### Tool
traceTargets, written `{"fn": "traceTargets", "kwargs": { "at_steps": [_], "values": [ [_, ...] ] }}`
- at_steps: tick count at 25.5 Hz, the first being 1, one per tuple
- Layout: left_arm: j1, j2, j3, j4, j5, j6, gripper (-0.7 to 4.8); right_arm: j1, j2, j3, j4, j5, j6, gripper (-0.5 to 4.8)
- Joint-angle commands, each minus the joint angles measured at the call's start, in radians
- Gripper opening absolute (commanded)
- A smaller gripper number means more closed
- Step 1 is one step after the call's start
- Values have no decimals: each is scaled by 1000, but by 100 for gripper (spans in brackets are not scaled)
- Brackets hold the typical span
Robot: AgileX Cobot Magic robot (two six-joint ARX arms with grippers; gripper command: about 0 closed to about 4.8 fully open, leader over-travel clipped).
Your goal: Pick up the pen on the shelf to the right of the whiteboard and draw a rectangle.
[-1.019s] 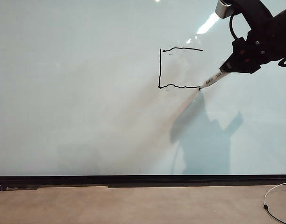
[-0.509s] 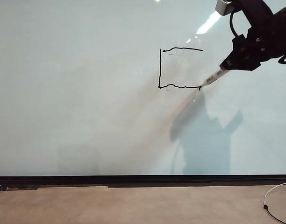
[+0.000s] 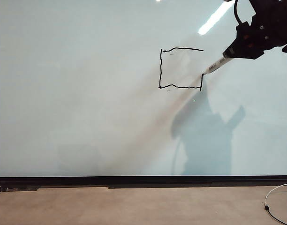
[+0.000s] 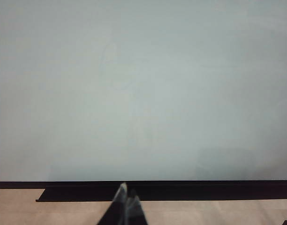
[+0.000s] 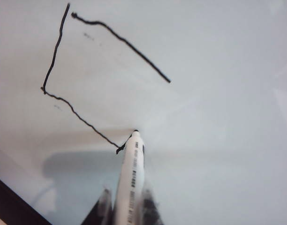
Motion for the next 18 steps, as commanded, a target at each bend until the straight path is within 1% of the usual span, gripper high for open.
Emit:
{"fn": "traceTargets", "kwargs": {
  "at_steps": [1,18],
  "values": [
    [0,0,3,6,0,4,-4,-1,-14,8,29,10,0,-5],
    [0,0,3,6,0,4,-4,-1,-40,18,32,5,1,-5]
  ]
}}
